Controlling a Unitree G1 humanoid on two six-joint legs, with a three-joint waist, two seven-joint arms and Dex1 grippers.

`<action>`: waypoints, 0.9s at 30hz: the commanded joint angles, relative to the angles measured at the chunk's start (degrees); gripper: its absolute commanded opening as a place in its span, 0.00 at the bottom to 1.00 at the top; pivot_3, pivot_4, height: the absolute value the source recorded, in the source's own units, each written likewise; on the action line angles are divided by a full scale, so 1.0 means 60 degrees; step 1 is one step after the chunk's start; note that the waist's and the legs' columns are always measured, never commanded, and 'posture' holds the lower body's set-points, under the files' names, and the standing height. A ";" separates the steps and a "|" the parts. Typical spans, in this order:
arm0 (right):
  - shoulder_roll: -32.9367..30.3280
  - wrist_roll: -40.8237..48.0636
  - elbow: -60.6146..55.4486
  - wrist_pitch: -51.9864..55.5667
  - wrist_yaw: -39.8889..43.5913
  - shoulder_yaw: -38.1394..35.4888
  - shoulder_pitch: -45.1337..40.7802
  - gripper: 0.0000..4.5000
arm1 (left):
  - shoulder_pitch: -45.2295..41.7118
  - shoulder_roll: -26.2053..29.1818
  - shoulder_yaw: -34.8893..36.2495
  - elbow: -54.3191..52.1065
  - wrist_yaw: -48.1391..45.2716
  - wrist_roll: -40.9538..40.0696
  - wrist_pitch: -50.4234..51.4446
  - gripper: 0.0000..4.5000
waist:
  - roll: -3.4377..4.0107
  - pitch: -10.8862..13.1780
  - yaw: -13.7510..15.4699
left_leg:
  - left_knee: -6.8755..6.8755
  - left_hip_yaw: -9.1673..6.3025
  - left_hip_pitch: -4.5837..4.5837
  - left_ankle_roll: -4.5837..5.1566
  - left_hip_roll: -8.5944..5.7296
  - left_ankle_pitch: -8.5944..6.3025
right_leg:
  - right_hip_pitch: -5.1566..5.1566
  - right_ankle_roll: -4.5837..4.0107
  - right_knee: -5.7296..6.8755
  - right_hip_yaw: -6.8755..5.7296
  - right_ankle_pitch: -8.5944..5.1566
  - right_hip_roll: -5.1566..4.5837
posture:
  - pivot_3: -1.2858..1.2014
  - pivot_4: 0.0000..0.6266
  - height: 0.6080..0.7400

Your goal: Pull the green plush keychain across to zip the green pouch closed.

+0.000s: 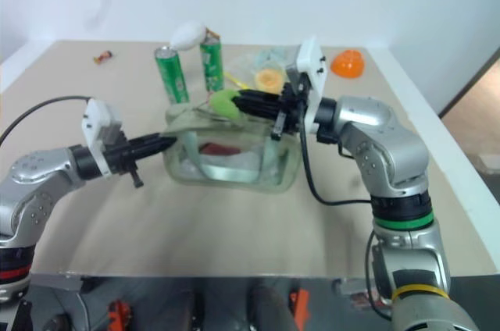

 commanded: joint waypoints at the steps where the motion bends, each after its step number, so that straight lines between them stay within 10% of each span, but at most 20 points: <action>1: -0.0280 -0.0386 0.0406 -0.0666 0.0437 -0.0187 -0.0383 0.00 | 0.0091 0.0019 0.0156 -0.0203 0.0152 -0.0022 0.0069 0.00 | 0.0000 0.0000 0.0001 | 0.0000 0.0000 0.0000 0.0000 -0.0001 0.0000 | 0.0000 0.0000 0.0000 0.0000 0.0000 0.0000 | 0.52 0.24 1.00; 27: -0.2290 -0.1414 0.2521 -0.2090 0.1517 -0.1430 -0.0051 0.00 | 0.0421 0.0144 0.0327 -0.0382 0.0338 -0.0220 0.0180 0.00 | 0.0004 0.0002 0.0006 | -0.0002 0.0001 0.0002 0.0001 -0.0015 0.0000 | 0.0001 0.0002 0.0000 0.0005 -0.0003 -0.0023 | 0.52 0.24 1.00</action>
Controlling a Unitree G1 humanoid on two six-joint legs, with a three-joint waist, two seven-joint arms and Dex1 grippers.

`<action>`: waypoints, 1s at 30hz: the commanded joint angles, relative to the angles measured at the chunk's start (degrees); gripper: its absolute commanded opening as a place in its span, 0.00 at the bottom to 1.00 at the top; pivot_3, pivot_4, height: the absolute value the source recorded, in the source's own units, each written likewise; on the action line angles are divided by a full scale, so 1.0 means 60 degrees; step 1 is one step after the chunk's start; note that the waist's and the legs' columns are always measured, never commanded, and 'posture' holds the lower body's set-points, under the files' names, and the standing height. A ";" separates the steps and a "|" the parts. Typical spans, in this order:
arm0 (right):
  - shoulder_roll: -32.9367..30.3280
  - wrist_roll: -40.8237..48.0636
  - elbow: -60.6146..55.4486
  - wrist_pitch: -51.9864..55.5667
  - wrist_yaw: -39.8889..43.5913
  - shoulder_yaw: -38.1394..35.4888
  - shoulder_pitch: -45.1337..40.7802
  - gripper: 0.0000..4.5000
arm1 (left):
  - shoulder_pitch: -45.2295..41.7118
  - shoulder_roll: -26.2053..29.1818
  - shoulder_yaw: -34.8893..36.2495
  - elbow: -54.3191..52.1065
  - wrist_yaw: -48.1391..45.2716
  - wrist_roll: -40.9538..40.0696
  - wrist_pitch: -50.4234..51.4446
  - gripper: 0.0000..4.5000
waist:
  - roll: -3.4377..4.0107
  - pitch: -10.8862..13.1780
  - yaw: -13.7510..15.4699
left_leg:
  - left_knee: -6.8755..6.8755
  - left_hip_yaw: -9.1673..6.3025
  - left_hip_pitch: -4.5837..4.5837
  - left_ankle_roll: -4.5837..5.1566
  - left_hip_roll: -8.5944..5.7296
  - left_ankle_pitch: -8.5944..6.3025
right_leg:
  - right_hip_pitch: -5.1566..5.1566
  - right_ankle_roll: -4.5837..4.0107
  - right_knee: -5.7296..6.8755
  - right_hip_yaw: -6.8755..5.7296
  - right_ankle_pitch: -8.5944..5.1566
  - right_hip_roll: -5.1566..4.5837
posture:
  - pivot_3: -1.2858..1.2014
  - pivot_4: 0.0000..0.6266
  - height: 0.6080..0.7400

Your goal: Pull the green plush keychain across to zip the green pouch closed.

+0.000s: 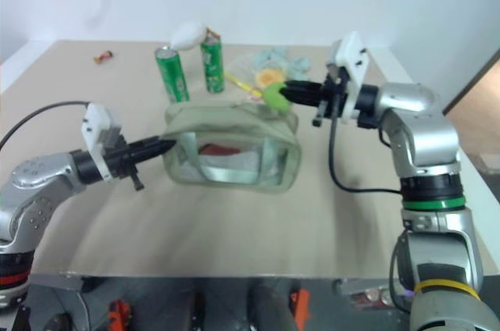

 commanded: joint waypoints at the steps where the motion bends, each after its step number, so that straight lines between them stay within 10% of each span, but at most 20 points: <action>1: -0.0680 0.0109 -0.0251 -0.0022 -0.0007 -0.0918 0.0276 0.00 | 0.0103 0.0170 0.0239 -0.0178 -0.0003 -0.0029 0.0068 0.00 | 0.0001 0.0000 -0.0001 | 0.0000 0.0000 0.0001 0.0000 -0.0001 0.0000 | 0.0002 0.0000 0.0000 -0.0003 0.0000 0.0001 | 0.52 0.24 1.00; 30: -0.1979 -0.2453 -0.1069 -0.1196 -0.1661 -0.0877 0.5094 0.00 | -0.0029 0.0213 0.0293 -0.0118 0.0034 0.0062 0.0105 0.00 | 0.0011 0.0005 -0.0007 | 0.0002 -0.0001 0.0023 0.0000 -0.0036 0.0002 | 0.0012 0.0011 0.0004 0.0010 0.0002 0.0000 | 0.52 0.24 1.00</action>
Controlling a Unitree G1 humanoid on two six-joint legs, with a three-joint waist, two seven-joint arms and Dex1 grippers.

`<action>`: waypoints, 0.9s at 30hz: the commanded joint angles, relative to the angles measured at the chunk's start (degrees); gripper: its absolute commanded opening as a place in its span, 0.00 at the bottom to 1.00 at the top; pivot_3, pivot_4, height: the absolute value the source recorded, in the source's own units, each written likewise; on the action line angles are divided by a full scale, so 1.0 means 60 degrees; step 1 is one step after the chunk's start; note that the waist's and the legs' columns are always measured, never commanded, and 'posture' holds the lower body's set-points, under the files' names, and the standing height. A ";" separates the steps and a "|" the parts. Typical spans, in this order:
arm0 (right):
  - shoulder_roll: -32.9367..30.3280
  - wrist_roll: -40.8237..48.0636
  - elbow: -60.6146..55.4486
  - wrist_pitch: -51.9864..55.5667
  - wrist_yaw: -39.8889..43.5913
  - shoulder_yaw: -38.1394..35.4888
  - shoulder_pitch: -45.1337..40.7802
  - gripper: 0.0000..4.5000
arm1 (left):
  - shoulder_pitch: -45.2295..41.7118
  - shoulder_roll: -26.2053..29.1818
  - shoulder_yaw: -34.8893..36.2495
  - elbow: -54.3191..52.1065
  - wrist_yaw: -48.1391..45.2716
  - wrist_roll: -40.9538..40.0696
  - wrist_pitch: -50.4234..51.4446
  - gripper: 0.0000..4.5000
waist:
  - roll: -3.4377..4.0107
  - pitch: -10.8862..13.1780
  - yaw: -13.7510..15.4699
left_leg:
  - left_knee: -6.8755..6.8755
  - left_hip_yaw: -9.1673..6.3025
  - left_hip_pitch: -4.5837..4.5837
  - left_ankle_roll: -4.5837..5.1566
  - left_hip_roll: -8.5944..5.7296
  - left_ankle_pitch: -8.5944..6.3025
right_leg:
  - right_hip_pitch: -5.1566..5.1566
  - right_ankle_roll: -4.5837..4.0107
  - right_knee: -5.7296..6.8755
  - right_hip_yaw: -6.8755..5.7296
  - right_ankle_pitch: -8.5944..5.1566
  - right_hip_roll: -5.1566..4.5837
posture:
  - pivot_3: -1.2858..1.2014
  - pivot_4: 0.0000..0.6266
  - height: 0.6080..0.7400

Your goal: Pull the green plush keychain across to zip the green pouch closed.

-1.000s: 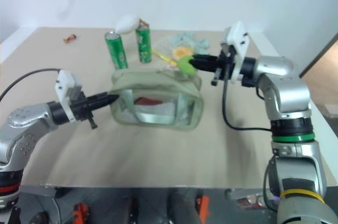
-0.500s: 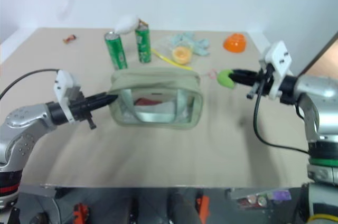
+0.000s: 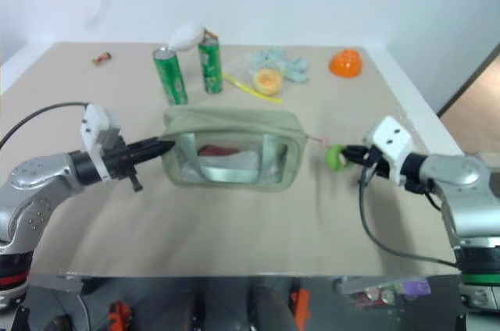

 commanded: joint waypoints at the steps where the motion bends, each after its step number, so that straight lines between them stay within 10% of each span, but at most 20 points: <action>1: -0.0335 -0.0406 -0.0101 -0.0152 -0.0085 -0.0120 0.0251 0.00 | -0.0040 0.0207 0.0262 -0.0125 0.0073 0.0056 0.0027 0.00 | -0.0001 0.0000 -0.0001 | 0.0001 0.0000 0.0003 0.0000 0.0000 0.0000 | 0.0003 0.0000 0.0000 0.0000 0.0000 0.0001 | 0.52 0.24 1.00; 12: -0.0365 -0.1072 0.0197 -0.0661 -0.0129 0.0232 0.0600 0.00 | -0.0042 0.0163 0.0193 -0.0160 0.0114 0.0077 0.0036 0.00 | -0.0002 -0.0001 0.0000 | 0.0001 0.0000 0.0005 0.0000 -0.0001 0.0000 | 0.0007 -0.0001 0.0000 -0.0008 -0.0001 0.0004 | 0.52 0.24 1.00; 27: 0.2147 -0.0935 -0.0418 -0.0519 -0.0430 0.1799 -0.0524 0.00 | -0.0496 -0.0097 -0.0069 -0.0121 0.0191 0.0161 -0.0030 0.00 | -0.0004 -0.0002 -0.0002 | 0.0005 -0.0003 0.0010 -0.0004 0.0005 0.0002 | 0.0012 -0.0002 0.0005 -0.0008 0.0001 0.0030 | 0.52 0.24 1.00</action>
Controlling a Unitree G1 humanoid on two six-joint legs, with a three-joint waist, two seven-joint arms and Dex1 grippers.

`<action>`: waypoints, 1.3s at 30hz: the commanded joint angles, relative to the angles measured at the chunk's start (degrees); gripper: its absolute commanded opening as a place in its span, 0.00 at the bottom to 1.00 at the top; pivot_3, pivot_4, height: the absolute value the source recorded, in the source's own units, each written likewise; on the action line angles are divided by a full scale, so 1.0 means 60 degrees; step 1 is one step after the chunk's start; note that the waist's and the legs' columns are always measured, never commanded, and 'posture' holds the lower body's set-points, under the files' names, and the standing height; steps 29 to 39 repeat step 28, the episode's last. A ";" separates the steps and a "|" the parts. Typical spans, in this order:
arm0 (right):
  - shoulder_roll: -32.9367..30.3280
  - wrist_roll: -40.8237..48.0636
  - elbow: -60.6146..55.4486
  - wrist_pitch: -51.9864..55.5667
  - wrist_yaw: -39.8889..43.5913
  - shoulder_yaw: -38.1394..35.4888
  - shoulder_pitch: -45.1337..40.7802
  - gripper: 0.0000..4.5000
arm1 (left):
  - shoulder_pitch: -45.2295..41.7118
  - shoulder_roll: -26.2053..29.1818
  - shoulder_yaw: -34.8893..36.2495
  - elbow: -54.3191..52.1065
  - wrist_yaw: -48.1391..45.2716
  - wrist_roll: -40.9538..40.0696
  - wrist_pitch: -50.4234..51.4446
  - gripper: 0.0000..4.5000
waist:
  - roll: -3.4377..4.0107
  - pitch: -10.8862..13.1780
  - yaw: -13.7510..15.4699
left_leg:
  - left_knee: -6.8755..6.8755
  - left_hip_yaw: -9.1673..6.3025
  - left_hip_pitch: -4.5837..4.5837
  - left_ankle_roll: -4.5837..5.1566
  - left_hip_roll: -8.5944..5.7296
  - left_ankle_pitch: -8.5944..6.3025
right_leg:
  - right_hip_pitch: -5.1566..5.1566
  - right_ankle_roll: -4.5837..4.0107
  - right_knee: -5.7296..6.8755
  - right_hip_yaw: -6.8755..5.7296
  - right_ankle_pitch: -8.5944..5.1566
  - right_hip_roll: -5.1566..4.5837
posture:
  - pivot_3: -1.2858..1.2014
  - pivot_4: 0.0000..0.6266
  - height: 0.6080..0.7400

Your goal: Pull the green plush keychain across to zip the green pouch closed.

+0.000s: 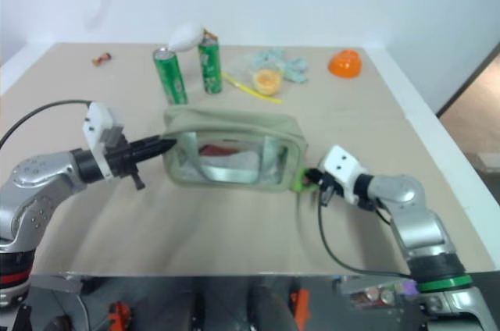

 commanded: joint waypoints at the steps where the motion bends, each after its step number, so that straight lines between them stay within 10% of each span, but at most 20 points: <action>1: 0.0183 0.0092 -0.0291 -0.0008 -0.0017 -0.0024 -0.0204 0.00 | -0.0257 -0.0020 0.0060 -0.0082 0.0043 -0.0003 -0.0051 0.00 | 0.0000 0.0000 0.0001 | 0.0000 0.0001 -0.0002 0.0000 -0.0003 0.0000 | -0.0002 0.0000 0.0000 0.0002 0.0000 -0.0002 | 0.52 0.24 1.00; 7: 0.0401 0.1427 -0.0326 0.0999 0.0016 -0.1182 -0.0293 0.15 | -0.0299 -0.0174 0.0476 -0.0032 0.0127 -0.0754 0.0474 0.00 | 0.0000 0.0000 0.0002 | -0.0001 -0.0002 -0.0010 0.0002 -0.0003 -0.0002 | -0.0006 0.0004 -0.0002 0.0008 -0.0002 -0.0011 | 0.52 0.24 1.00; 18: -0.1087 0.4039 -0.0530 0.2648 0.1083 -0.4343 0.0941 0.98 | -0.0189 0.0062 0.2307 0.0186 0.1017 -0.1020 0.0441 0.91 | 0.0000 0.0000 0.0004 | -0.0003 -0.0005 -0.0010 0.0003 -0.0006 -0.0002 | -0.0004 0.0003 -0.0003 0.0000 -0.0003 -0.0016 | 0.52 0.24 1.00; 28: 0.0650 0.4306 -0.2266 0.1895 0.0047 -0.4428 0.2803 1.00 | 0.3125 -0.0455 0.2517 -0.0744 0.2268 0.0851 -0.0726 1.00 | 0.0002 -0.0004 -0.0080 | -0.0030 -0.0001 0.0077 0.0001 0.0046 -0.0003 | 0.0032 -0.0004 0.0008 0.0036 -0.0002 -0.0005 | 0.52 0.24 1.00; 39: 0.0650 0.4306 -0.2266 0.1895 0.0047 -0.4428 0.2803 1.00 | 0.3125 -0.0455 0.2517 -0.0744 0.2268 0.0851 -0.0726 1.00 | 0.0002 -0.0004 -0.0080 | -0.0030 -0.0001 0.0077 0.0001 0.0046 -0.0003 | 0.0032 -0.0004 0.0008 0.0036 -0.0002 -0.0005 | 0.52 0.24 1.00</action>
